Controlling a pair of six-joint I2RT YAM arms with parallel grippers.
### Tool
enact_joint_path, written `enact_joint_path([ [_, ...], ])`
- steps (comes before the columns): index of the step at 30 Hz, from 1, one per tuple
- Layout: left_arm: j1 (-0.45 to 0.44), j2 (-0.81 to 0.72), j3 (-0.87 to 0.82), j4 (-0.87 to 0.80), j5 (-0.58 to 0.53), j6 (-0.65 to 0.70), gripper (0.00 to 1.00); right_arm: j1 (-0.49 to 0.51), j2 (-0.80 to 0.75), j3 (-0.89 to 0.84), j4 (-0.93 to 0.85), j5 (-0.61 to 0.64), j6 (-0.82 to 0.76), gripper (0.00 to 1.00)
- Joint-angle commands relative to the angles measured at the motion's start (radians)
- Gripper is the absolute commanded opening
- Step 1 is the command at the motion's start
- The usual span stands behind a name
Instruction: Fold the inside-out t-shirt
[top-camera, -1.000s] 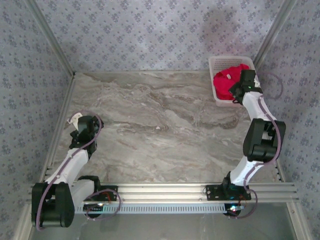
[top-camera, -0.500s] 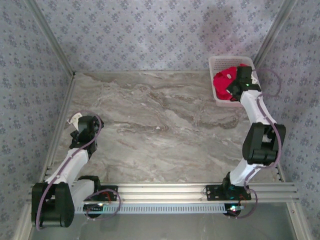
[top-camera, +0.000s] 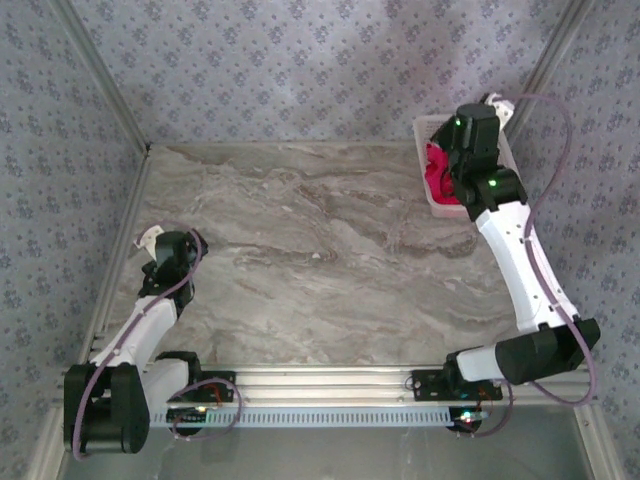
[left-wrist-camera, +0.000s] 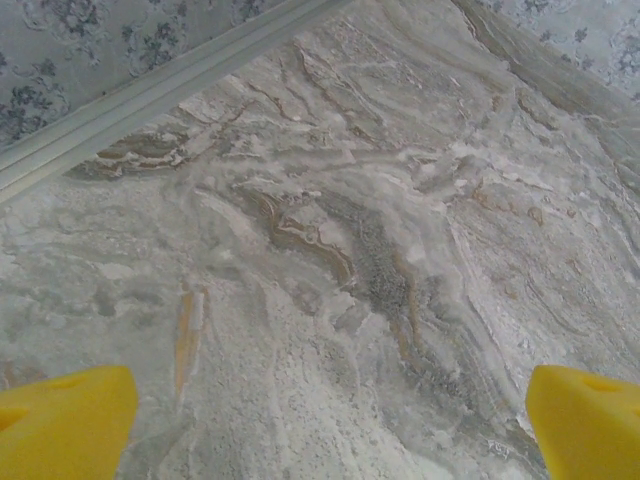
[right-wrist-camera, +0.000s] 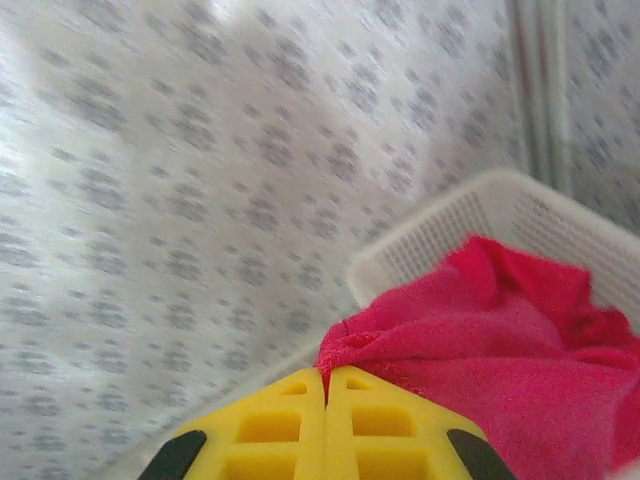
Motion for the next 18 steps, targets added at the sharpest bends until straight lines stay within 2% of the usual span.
enact_joint_path([
  [1,0.01,0.005,0.003,0.015,0.019,-0.001,1.0,0.059,-0.042,0.139,0.092,0.05,-0.107,0.0],
  [6,0.01,0.012,0.006,0.016,0.028,-0.003,1.0,0.154,-0.019,0.345,0.089,0.018,-0.199,0.0],
  [13,0.013,0.057,0.027,0.023,0.068,0.002,1.0,0.282,0.113,0.707,-0.003,-0.139,-0.319,0.0],
  [18,0.015,0.094,0.044,0.032,0.106,0.011,1.0,0.397,0.202,0.789,-0.028,-0.257,-0.368,0.0],
])
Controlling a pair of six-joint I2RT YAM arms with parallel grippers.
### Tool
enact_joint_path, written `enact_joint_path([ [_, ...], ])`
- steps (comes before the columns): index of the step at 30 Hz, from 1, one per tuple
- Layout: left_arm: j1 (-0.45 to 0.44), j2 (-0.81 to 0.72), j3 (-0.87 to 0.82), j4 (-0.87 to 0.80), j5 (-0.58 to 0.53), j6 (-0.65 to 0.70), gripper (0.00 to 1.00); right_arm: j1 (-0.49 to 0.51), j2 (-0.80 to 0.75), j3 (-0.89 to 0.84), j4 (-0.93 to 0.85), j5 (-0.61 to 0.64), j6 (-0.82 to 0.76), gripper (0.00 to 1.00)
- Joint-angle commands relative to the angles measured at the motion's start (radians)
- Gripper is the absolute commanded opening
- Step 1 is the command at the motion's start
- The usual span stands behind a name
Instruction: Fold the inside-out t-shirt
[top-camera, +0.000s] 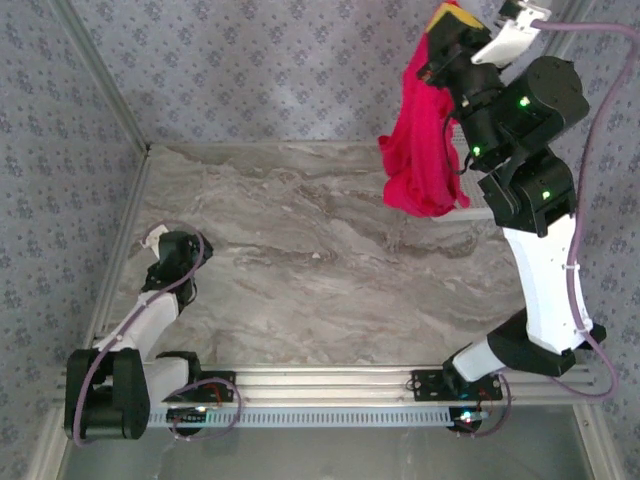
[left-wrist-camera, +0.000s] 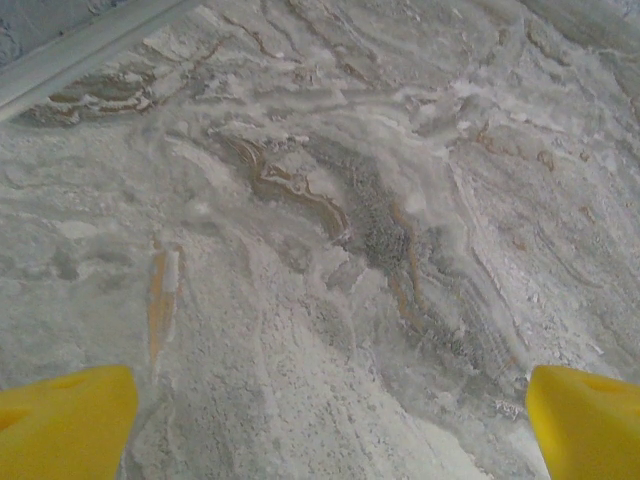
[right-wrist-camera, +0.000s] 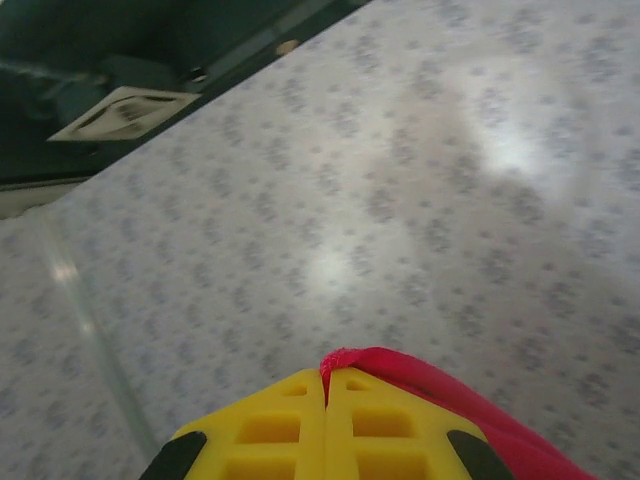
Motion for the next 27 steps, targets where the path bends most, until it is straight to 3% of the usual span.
enact_joint_path([
  [1,0.009,0.021,0.043,0.031,0.041,0.012,1.0,0.06,0.078,0.023,-0.042,-0.114,-0.069,0.0],
  [9,0.009,0.058,0.049,0.065,0.09,0.003,1.0,0.064,0.314,-0.063,-0.071,-0.166,0.015,0.0],
  [11,0.009,0.081,0.052,0.088,0.148,0.006,1.0,0.041,0.415,-0.036,-0.119,-0.205,0.046,0.0],
  [12,0.009,0.093,0.061,0.09,0.182,0.012,1.0,0.03,0.463,0.001,-0.165,-0.224,0.068,0.06],
  [13,0.007,0.107,0.079,0.081,0.23,0.013,1.0,0.012,0.527,0.06,-0.241,-0.235,0.089,0.27],
  [14,0.006,0.121,0.101,0.061,0.278,0.005,1.0,-0.012,0.591,0.14,-0.326,-0.241,0.108,0.57],
  [15,0.0,0.132,0.117,0.044,0.311,-0.006,1.0,-0.03,0.64,0.21,-0.406,-0.224,0.125,0.71],
  [16,-0.011,0.145,0.122,0.044,0.358,-0.021,1.0,-0.047,0.684,0.283,-0.492,-0.205,0.143,0.79],
  [18,-0.047,0.164,0.118,0.08,0.44,-0.042,0.99,-0.086,0.702,0.31,-0.59,-0.186,0.175,0.84],
  [21,-0.148,0.202,0.144,0.067,0.488,-0.026,0.96,-0.121,0.599,0.124,-0.609,-0.198,0.19,0.84],
  [27,-0.337,0.312,0.252,-0.106,0.464,0.021,0.88,-0.095,0.18,-0.672,-0.34,-0.247,0.216,0.82],
])
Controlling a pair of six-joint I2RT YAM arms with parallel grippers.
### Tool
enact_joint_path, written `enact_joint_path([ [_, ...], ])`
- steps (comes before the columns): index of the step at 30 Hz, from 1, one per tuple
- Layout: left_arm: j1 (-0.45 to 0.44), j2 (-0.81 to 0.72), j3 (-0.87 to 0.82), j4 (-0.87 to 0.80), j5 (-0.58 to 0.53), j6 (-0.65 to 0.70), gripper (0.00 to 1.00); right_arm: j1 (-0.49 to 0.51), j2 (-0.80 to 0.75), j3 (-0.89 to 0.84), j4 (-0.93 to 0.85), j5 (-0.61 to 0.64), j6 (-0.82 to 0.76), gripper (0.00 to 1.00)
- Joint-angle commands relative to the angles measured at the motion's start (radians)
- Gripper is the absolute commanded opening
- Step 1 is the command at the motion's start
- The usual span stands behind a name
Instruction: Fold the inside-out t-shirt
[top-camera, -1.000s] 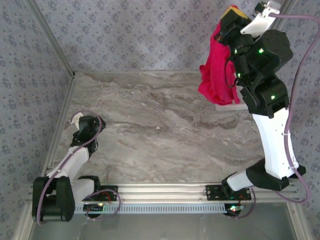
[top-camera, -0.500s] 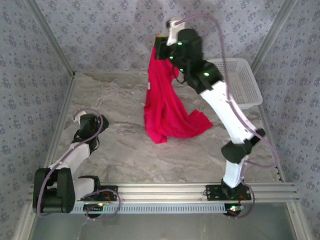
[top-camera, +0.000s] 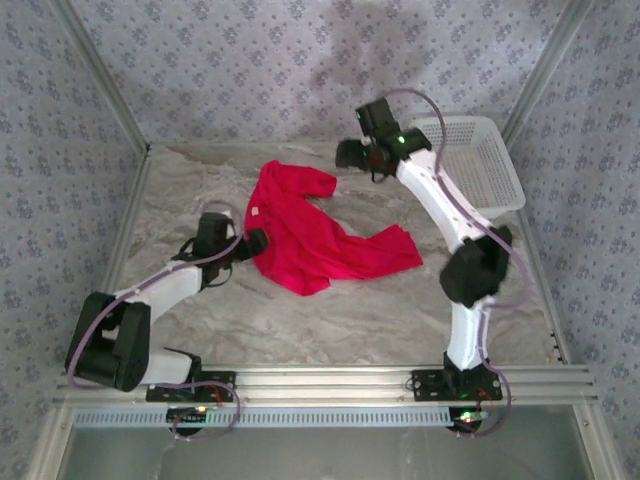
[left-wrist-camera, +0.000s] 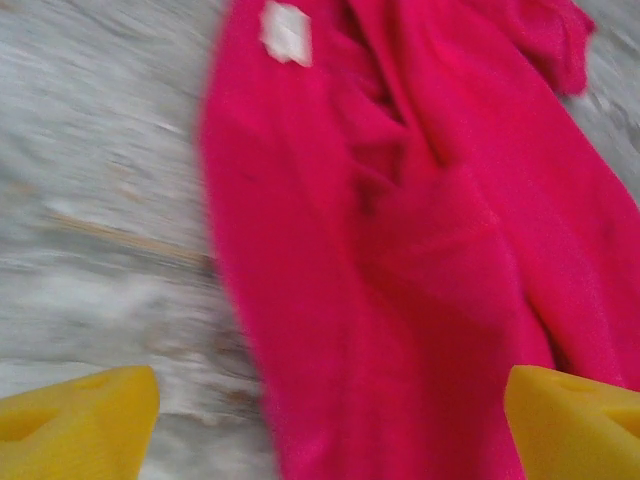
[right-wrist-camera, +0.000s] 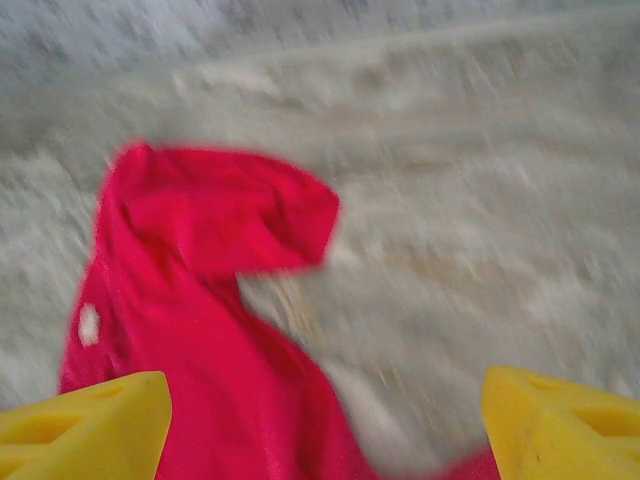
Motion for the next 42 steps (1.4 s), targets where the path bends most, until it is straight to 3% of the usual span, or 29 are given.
enact_joint_path([
  [1,-0.066,0.046,0.047,-0.097,0.023,0.019,0.88,0.046,-0.211,-0.295,0.111,-0.052,0.05,0.82],
  [5,-0.13,0.105,0.05,-0.06,0.016,0.008,0.87,0.073,-0.347,-0.579,0.138,-0.066,0.079,0.8],
  [7,-0.14,0.153,0.062,-0.05,0.013,0.005,0.79,0.098,-0.378,-0.682,0.157,-0.082,0.101,0.8],
  [10,-0.14,0.223,0.099,-0.065,0.021,-0.003,0.59,0.139,-0.382,-0.816,0.203,-0.121,0.129,0.8],
  [13,-0.138,0.238,0.131,-0.099,0.005,-0.004,0.47,0.167,-0.339,-0.885,0.276,-0.141,0.142,0.8],
  [16,-0.136,0.207,0.155,-0.149,-0.04,-0.006,0.22,0.181,-0.252,-0.888,0.328,-0.114,0.157,0.79],
  [17,-0.132,0.195,0.166,-0.176,-0.06,-0.005,0.14,0.179,-0.219,-0.879,0.339,-0.086,0.165,0.77],
  [19,-0.119,0.171,0.193,-0.24,-0.1,-0.004,0.01,0.167,-0.166,-0.853,0.349,-0.042,0.167,0.61],
  [23,-0.045,0.115,0.229,-0.358,-0.146,0.0,0.0,0.117,-0.146,-0.793,0.296,0.002,0.167,0.08],
  [24,-0.015,0.098,0.232,-0.38,-0.141,0.0,0.0,0.103,-0.162,-0.778,0.27,0.012,0.167,0.0],
  [31,0.168,0.007,0.28,-0.438,-0.04,-0.019,0.0,0.013,-0.358,-0.724,0.157,0.053,0.119,0.0],
  [36,0.179,-0.025,0.384,-0.464,0.027,-0.014,0.0,-0.01,-0.46,-0.649,0.159,0.025,0.106,0.0],
  [42,0.179,-0.053,0.453,-0.473,0.056,-0.037,0.0,0.014,-0.447,-0.596,0.17,-0.038,0.079,0.01],
])
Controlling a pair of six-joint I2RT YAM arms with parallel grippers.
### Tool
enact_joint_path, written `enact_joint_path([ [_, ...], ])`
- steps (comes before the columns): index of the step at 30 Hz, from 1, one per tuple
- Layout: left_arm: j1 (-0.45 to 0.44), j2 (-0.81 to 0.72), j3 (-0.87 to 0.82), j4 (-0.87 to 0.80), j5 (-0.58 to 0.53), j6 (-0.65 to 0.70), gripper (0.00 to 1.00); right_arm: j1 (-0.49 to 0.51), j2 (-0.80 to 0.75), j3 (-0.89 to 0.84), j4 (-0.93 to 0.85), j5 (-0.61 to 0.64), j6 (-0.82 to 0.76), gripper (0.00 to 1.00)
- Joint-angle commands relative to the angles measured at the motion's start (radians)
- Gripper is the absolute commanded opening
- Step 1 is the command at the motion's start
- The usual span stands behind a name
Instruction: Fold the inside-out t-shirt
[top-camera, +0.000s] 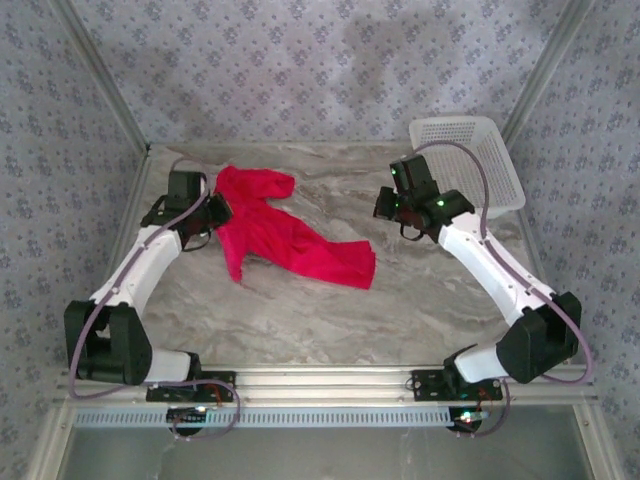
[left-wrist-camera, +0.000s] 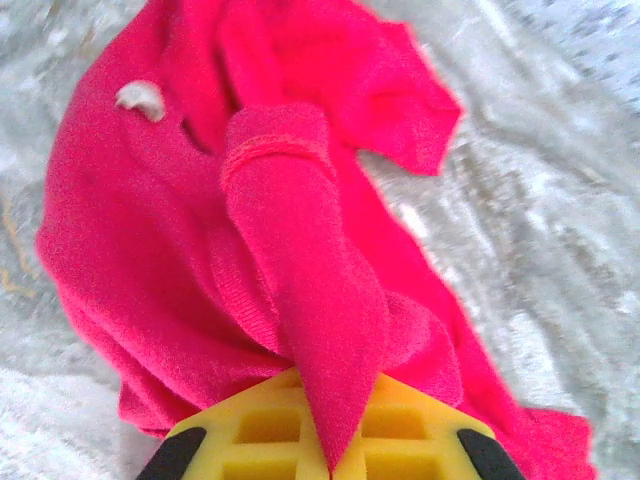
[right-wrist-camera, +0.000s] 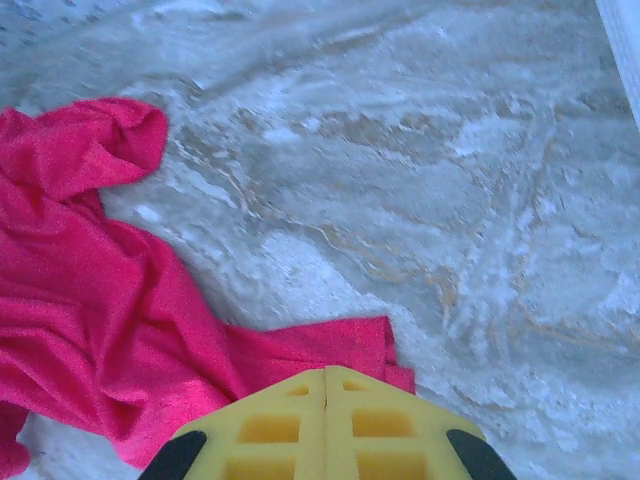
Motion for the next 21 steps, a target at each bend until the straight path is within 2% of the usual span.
enact_joint_path([
  [1,-0.002,-0.036,0.033,-0.02,0.028,-0.015,0.0,0.029,0.025,-0.015,-0.026,-0.052,-0.02,0.06],
  [3,0.0,-0.027,0.025,-0.028,0.023,-0.009,0.0,0.077,0.06,-0.065,-0.005,-0.065,-0.025,0.19],
  [5,0.0,-0.018,0.02,-0.039,0.023,-0.002,0.0,0.129,0.088,-0.108,0.013,-0.057,-0.025,0.27],
  [9,0.003,-0.015,0.004,-0.049,0.023,0.008,0.0,0.239,0.137,-0.213,0.02,0.038,-0.025,0.47],
  [15,0.005,-0.011,-0.018,-0.042,0.027,0.008,0.0,0.329,0.175,-0.291,0.067,0.129,0.008,0.49],
  [21,0.008,-0.008,-0.042,-0.037,0.028,0.008,0.0,0.337,0.241,-0.334,0.115,0.121,0.033,0.49],
])
